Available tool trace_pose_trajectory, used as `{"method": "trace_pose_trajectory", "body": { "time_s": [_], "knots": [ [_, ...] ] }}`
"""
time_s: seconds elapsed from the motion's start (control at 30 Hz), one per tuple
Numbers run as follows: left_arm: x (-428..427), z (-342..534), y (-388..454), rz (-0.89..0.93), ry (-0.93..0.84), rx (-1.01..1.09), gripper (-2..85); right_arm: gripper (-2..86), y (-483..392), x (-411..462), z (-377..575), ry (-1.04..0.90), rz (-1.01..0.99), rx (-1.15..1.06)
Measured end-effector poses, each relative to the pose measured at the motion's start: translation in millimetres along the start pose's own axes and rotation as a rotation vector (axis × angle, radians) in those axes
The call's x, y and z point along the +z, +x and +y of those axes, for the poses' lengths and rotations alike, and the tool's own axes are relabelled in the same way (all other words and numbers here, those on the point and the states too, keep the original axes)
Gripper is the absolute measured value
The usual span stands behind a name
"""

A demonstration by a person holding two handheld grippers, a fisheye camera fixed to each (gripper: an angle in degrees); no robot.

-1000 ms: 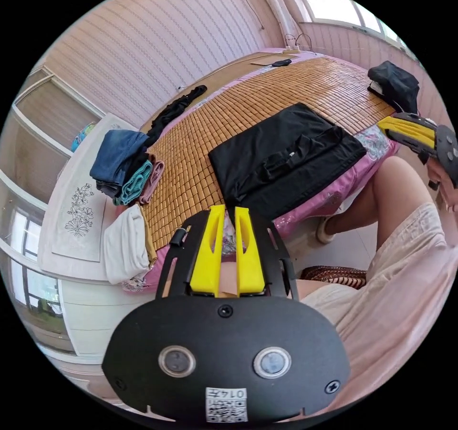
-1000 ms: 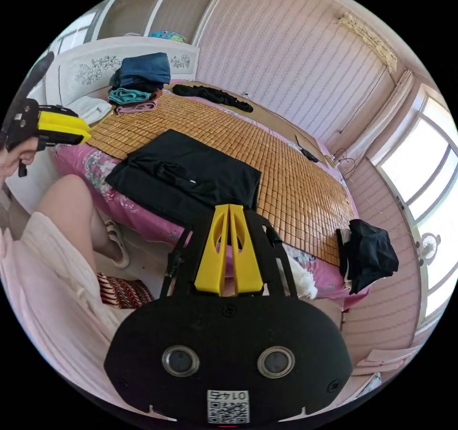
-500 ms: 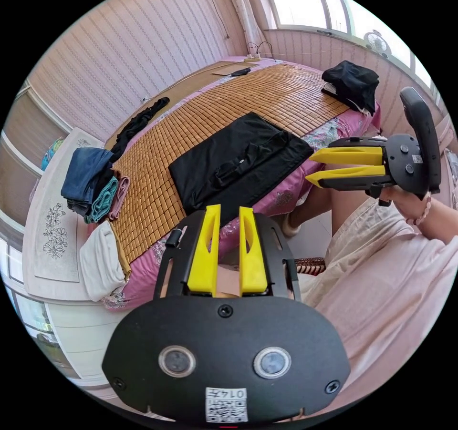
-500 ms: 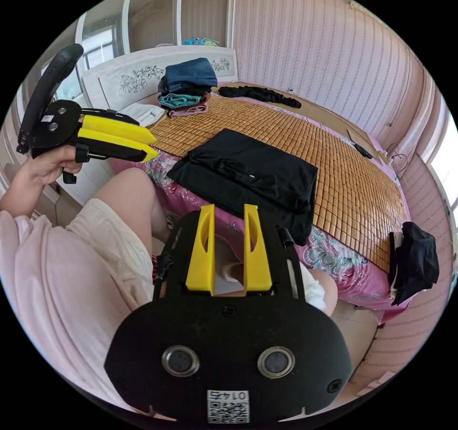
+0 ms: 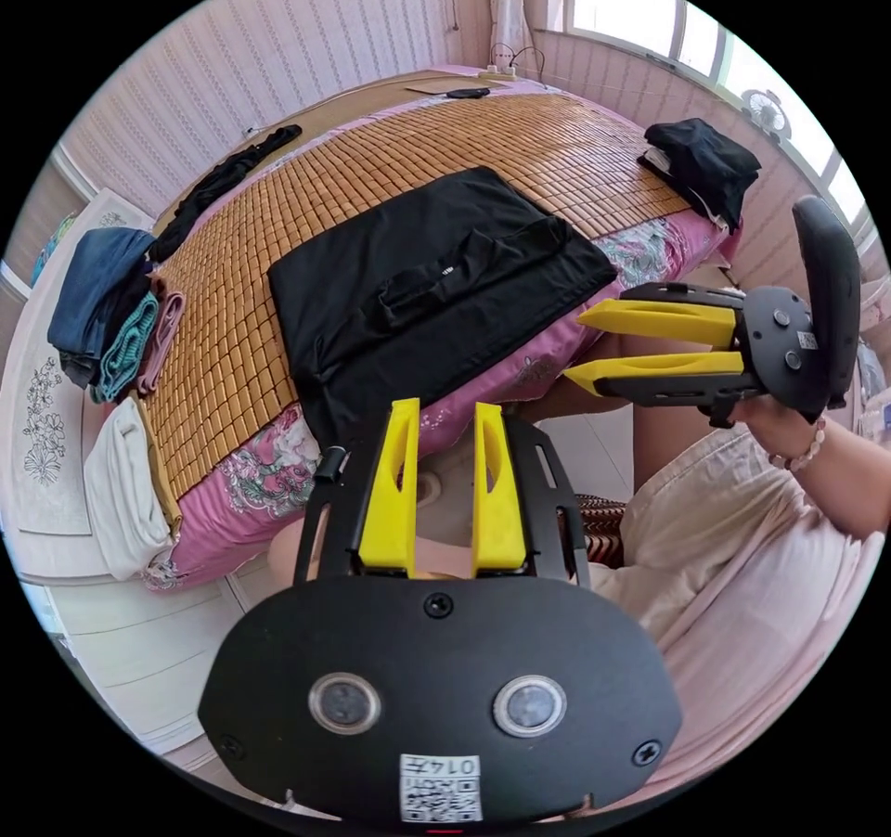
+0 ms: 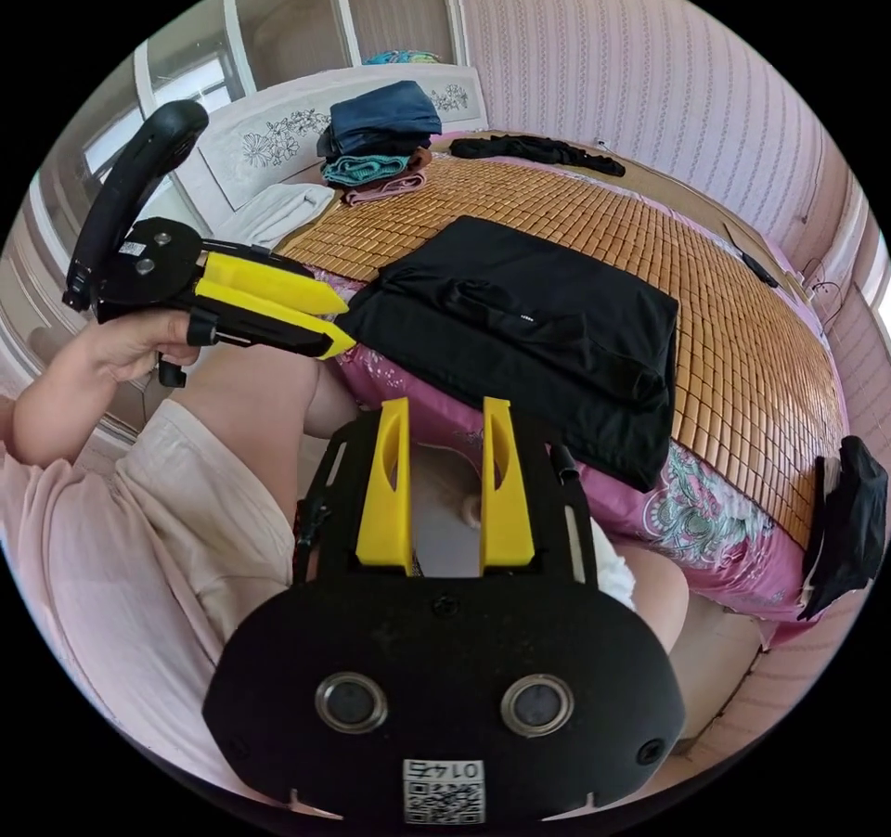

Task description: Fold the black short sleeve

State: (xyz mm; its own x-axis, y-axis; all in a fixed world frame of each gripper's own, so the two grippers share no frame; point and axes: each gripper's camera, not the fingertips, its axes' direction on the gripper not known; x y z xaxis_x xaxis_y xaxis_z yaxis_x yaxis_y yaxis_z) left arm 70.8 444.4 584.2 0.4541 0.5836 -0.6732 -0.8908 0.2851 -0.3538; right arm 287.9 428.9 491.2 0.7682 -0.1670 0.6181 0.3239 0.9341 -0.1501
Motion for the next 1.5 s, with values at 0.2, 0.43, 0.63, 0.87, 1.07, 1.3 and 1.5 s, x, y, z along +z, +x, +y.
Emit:
{"method": "trace_pose_trajectory", "body": {
  "time_s": [0.2,0.43,0.63,0.87,1.07,1.3,1.5],
  "knots": [
    [16.1,-33.5,-20.4,0.014,0.005,-0.032,9.3,11.9,35.5,17.3,-36.4,-0.022,-0.022,0.004],
    [48.8,-93.9,-54.6,0.055,-0.095,-0.054,9.4,12.1,88.6,55.0,-98.3,-0.102,0.077,0.027],
    [81.6,-147.2,-68.3,0.094,-0.15,-0.062,9.5,11.2,133.6,103.4,-133.8,-0.244,0.082,0.112],
    [111.5,-178.4,-63.0,0.059,-0.216,0.007,9.0,8.6,150.5,120.6,-142.4,-0.266,0.06,0.107],
    [109.1,-186.7,-63.3,0.07,-0.184,0.033,4.5,0.7,158.2,116.9,-150.4,-0.279,0.018,0.101],
    [95.9,-188.5,-60.7,0.015,-0.153,0.061,-0.5,-0.6,158.3,91.3,-145.8,-0.196,-0.062,0.093],
    [86.3,-182.6,-54.2,-0.018,-0.142,0.105,-0.9,-0.7,137.1,79.6,-138.9,-0.179,-0.053,-0.021]
  ]
}}
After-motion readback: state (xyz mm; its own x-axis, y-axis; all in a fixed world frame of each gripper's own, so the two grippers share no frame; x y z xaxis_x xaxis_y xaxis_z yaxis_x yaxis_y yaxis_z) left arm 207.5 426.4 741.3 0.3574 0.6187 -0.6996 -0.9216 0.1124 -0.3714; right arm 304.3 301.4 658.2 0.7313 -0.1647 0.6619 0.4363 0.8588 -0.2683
